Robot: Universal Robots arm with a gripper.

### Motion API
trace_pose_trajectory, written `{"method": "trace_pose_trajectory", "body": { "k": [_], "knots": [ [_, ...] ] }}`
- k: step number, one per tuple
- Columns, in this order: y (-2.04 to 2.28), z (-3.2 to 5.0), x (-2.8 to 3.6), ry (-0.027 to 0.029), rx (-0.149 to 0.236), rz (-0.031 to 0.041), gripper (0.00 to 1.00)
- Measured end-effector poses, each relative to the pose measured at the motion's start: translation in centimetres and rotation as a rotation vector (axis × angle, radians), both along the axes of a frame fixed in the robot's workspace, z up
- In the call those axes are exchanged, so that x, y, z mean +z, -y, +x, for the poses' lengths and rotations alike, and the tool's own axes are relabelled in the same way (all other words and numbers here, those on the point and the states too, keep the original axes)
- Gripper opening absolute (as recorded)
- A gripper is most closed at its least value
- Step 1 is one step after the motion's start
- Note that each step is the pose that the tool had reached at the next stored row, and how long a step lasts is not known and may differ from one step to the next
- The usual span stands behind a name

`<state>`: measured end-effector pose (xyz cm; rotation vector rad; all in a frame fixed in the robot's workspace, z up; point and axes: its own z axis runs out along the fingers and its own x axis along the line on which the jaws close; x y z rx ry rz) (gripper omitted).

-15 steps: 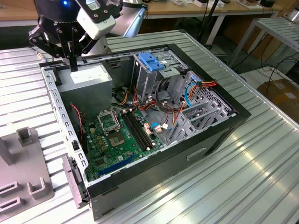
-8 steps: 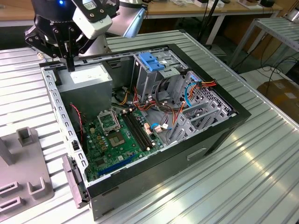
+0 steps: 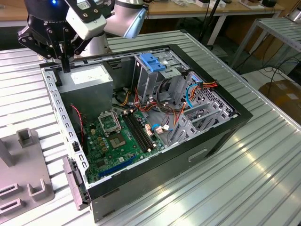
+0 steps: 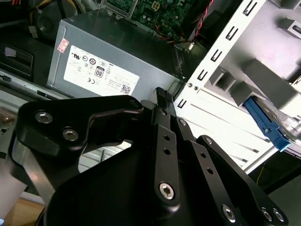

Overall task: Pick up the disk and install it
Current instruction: 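Reach for the disk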

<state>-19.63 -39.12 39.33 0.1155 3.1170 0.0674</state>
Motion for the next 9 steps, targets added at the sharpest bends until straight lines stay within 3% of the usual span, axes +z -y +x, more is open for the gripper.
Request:
{"method": "trace_pose_trajectory", "body": {
  "k": [9],
  "knots": [
    [-0.02, -1.3, 0.0, -0.0006, 0.0, 0.0001, 0.11]
  ]
}}
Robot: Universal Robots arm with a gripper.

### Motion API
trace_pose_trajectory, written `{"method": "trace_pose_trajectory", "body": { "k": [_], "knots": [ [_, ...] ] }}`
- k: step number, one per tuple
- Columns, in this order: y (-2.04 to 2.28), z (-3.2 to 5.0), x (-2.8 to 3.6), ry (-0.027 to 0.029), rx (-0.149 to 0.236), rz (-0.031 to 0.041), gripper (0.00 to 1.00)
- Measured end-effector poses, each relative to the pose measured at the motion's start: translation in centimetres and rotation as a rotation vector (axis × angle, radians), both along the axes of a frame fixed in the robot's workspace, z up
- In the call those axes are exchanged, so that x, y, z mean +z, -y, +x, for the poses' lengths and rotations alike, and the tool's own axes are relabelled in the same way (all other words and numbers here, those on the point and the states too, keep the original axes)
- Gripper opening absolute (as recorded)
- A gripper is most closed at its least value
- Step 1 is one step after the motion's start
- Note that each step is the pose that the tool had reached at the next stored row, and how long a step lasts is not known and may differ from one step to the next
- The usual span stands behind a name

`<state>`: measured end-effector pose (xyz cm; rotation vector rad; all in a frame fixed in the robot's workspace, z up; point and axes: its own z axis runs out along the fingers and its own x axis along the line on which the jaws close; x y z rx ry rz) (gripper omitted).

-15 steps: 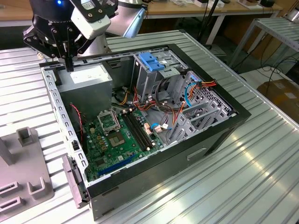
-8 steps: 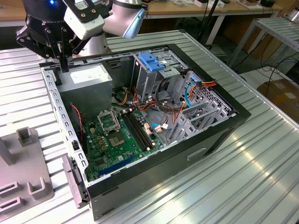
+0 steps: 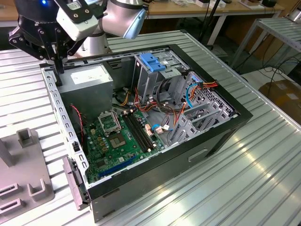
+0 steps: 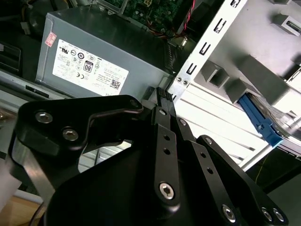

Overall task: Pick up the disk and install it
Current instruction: 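Reach for the disk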

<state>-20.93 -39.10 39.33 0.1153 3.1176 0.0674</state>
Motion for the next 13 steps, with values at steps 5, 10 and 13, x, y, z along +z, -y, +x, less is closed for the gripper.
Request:
{"method": "trace_pose_trajectory", "body": {
  "k": [5, 10, 13],
  "knots": [
    [-0.01, -0.59, 0.0, -0.0004, 0.0, 0.0, 0.11],
    [-0.02, -1.21, 0.0, -0.0009, 0.0, 0.0, 0.11],
    [-0.02, -1.58, 0.0, -0.001, 0.0, 0.0, 0.11]
  ]
}}
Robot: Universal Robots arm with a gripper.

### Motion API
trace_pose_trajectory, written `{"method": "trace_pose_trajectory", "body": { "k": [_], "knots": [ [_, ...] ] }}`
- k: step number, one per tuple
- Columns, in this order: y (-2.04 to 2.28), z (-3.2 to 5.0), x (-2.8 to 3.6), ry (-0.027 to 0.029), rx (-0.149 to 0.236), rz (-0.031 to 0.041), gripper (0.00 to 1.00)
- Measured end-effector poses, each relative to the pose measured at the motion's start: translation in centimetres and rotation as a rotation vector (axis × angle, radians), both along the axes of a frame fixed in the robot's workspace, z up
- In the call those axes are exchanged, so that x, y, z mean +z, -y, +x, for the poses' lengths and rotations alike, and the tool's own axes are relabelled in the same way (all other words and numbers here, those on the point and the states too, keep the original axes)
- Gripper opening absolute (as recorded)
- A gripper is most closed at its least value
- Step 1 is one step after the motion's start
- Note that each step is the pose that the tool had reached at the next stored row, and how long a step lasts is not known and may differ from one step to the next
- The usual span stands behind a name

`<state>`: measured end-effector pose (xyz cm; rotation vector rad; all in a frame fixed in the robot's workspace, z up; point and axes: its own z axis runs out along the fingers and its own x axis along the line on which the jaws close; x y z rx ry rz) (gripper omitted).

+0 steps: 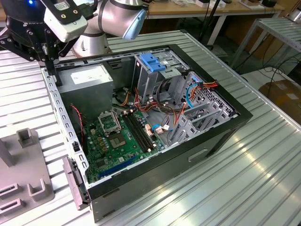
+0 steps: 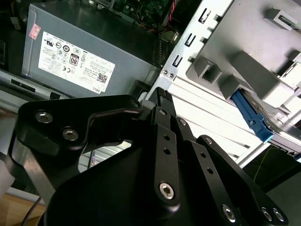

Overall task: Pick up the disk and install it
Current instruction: 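Reach for the disk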

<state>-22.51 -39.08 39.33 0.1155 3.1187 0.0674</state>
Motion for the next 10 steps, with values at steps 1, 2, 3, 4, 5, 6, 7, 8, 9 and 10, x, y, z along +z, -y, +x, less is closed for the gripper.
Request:
{"method": "trace_pose_trajectory", "body": {
  "k": [1, 2, 3, 4, 5, 6, 7, 8, 9, 10],
  "knots": [
    [0.0, -0.11, 0.0, 0.0, 0.0, 0.0, 0.11],
    [0.0, -0.48, 0.0, -0.0002, 0.0, 0.0, 0.11],
    [0.0, -0.61, 0.0, -0.0002, 0.0, 0.0, 0.11],
    [0.0, -0.72, 0.0, -0.0002, 0.0, 0.0001, 0.11],
    [-0.01, -0.84, 0.0, -0.0002, 0.0, 0.0, 0.11],
    [-0.01, -0.96, 0.0, -0.0002, 0.0, 0.0, 0.11],
    [-0.01, -1.07, 0.0, -0.0003, 0.0, 0.0, 0.11],
    [-0.01, -1.18, 0.0, -0.0003, 0.0, 0.0, 0.11],
    [-0.01, -1.28, 0.0, -0.0004, 0.0, 0.0, 0.11],
    [-0.02, -1.52, 0.0, -0.0004, 0.0, 0.0, 0.11]
  ]
}}
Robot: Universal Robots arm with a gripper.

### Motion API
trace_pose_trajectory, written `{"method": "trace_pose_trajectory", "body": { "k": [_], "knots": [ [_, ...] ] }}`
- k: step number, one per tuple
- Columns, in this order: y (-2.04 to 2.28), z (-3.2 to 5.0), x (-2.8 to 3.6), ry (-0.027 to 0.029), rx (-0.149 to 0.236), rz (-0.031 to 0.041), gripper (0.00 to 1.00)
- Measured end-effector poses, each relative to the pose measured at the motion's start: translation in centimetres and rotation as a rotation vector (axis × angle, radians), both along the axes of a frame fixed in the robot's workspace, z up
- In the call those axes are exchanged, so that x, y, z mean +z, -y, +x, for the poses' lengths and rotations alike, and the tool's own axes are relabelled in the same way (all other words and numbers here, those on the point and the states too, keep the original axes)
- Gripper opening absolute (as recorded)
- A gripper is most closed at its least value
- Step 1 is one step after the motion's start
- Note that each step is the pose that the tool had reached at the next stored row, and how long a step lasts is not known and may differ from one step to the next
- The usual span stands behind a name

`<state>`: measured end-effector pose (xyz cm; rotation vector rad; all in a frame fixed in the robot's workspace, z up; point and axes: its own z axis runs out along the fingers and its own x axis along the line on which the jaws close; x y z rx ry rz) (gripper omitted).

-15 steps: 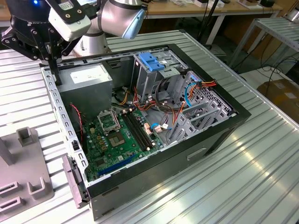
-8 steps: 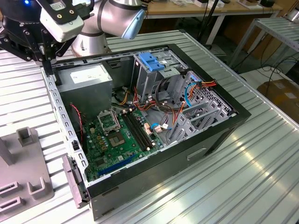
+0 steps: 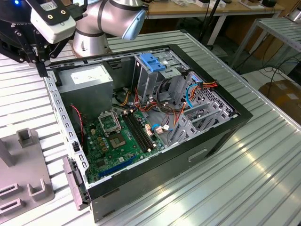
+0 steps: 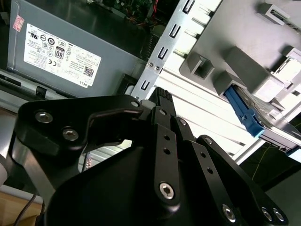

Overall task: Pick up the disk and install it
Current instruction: 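Reach for the disk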

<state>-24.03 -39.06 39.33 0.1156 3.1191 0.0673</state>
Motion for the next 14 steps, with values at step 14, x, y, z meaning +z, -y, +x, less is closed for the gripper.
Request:
{"method": "trace_pose_trajectory", "body": {
  "k": [14],
  "knots": [
    [-0.04, -2.46, -0.01, -0.0004, 0.0, 0.0001, 0.11]
  ]
}}
